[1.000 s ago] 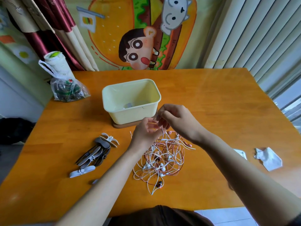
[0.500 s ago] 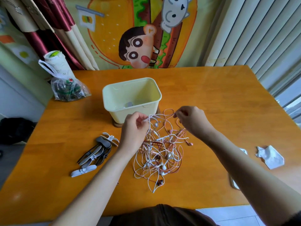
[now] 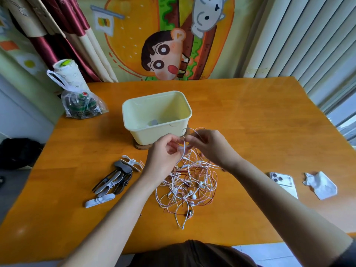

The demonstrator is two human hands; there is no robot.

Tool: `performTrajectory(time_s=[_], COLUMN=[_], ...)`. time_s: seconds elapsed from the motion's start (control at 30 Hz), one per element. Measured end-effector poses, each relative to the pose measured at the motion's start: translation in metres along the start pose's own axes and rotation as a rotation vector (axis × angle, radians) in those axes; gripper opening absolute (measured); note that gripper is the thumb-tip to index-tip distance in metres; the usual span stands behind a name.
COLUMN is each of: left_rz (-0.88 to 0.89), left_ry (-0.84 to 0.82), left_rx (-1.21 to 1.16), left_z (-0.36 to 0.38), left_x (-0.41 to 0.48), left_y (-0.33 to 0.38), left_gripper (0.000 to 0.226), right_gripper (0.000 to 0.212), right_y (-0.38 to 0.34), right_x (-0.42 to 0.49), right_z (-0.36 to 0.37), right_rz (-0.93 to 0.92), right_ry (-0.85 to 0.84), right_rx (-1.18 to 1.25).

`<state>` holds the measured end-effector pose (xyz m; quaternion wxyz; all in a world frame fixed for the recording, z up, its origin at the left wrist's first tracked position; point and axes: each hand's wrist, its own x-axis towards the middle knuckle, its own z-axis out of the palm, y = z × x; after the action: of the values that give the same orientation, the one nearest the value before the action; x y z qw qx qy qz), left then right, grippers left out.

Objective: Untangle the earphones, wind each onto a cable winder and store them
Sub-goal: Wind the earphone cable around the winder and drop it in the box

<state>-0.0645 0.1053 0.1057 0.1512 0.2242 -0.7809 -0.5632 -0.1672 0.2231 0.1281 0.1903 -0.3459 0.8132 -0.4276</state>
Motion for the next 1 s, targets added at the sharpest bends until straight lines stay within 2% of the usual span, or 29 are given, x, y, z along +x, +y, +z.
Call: performTrajectory(time_s=[0.1,0.2,0.33,0.4,0.43,0.5,0.53,0.57,0.67,0.73,0.83,0.9,1.0], left_rz=[-0.037,-0.171,-0.275,-0.238,-0.214,-0.172,-0.15,-0.128,-0.02,0.016,0.0,-0.03,-0.066], left_ry=[-0.026,-0.079,-0.111,-0.09,-0.078,-0.129,-0.176,-0.21,-0.247,-0.281,-0.373,-0.413,-0.422], left_rx=[-0.049,-0.173,-0.151,-0.035,0.104,0.568,0.721,0.759,0.464,0.284,0.127,0.111,0.181], left_z=[-0.001,-0.004,-0.011,-0.015,-0.017,-0.019,-0.018,-0.015,-0.002,0.007,0.013,0.01,0.002], left_x=[-0.002,-0.005,-0.003,0.0,0.002,0.004,0.004,0.004,0.002,0.002,0.004,0.003,0.001], left_y=[0.006,0.012,0.006,-0.002,-0.008,-0.021,-0.025,-0.025,-0.013,-0.004,-0.002,-0.005,-0.014], left_gripper=[0.021,0.01,0.018,0.013,0.013,0.021,0.028,0.034,0.056,0.062,0.041,0.025,0.025], right_gripper=[0.024,0.021,0.023,0.026,0.027,0.028,0.027,0.025,0.018,0.016,0.016,0.015,0.013], right_y=[0.0,-0.002,0.004,0.01,0.013,0.018,0.019,0.019,0.013,0.01,0.009,0.011,0.02], right_x=[0.003,0.003,0.004,0.005,0.006,0.006,0.005,0.005,0.003,0.001,0.0,0.0,0.0], right_z=[0.003,-0.001,-0.007,-0.01,-0.011,-0.011,-0.011,-0.01,-0.009,-0.006,-0.006,-0.01,-0.018], right_rz=[0.024,0.038,0.072,0.099,0.111,0.107,0.095,0.08,0.05,0.051,0.046,0.055,0.093], right_ry=[0.045,0.063,0.119,0.109,0.089,0.044,0.033,0.029,-0.051,-0.155,-0.197,-0.2,-0.161], right_rx=[0.001,-0.042,-0.108,-0.164,-0.206,-0.281,-0.306,-0.319,-0.291,-0.265,-0.242,-0.2,-0.108])
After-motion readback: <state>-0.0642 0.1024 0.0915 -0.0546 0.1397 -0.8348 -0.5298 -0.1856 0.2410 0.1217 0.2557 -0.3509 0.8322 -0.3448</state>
